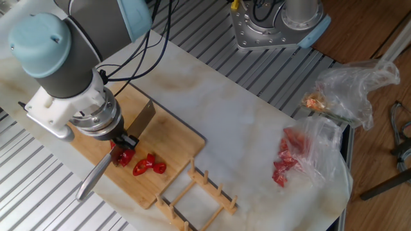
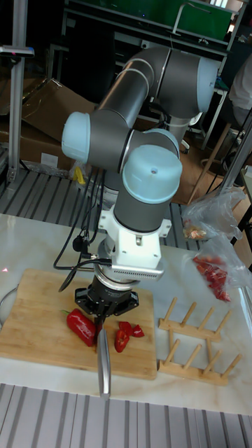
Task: Chop the chili peppers
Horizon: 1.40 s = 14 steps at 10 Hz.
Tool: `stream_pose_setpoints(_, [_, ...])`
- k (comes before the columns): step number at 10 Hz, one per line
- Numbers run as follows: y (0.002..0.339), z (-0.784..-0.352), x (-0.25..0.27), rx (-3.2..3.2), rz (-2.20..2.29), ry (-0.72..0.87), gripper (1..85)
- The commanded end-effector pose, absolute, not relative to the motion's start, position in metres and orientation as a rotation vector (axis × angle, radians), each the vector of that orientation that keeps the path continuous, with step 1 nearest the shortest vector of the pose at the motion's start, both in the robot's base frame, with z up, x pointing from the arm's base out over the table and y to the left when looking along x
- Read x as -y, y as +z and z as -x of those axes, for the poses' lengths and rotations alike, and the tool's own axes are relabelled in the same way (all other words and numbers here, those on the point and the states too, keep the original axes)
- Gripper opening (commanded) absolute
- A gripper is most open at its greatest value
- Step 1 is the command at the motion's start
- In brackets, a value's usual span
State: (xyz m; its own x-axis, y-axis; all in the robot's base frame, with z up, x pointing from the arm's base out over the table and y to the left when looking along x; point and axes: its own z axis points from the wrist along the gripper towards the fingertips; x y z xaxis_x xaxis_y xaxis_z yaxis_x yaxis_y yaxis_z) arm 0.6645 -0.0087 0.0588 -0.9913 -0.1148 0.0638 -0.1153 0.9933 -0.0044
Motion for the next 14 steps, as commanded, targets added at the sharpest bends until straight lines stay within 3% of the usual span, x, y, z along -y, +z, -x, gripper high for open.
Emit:
stream_pose_setpoints(1, [0.06,-0.667,0.011,3.061,-0.206,0.022,1.3])
stream_pose_setpoints(5, [0.077,-0.654,0.015,3.045,-0.2,0.018,1.3])
stream_pose_setpoints(11, [0.057,-0.652,0.012,3.055,-0.225,-0.059,1.3])
stream_pose_setpoints(14, [0.078,-0.648,0.015,2.997,-0.234,-0.045,1.3])
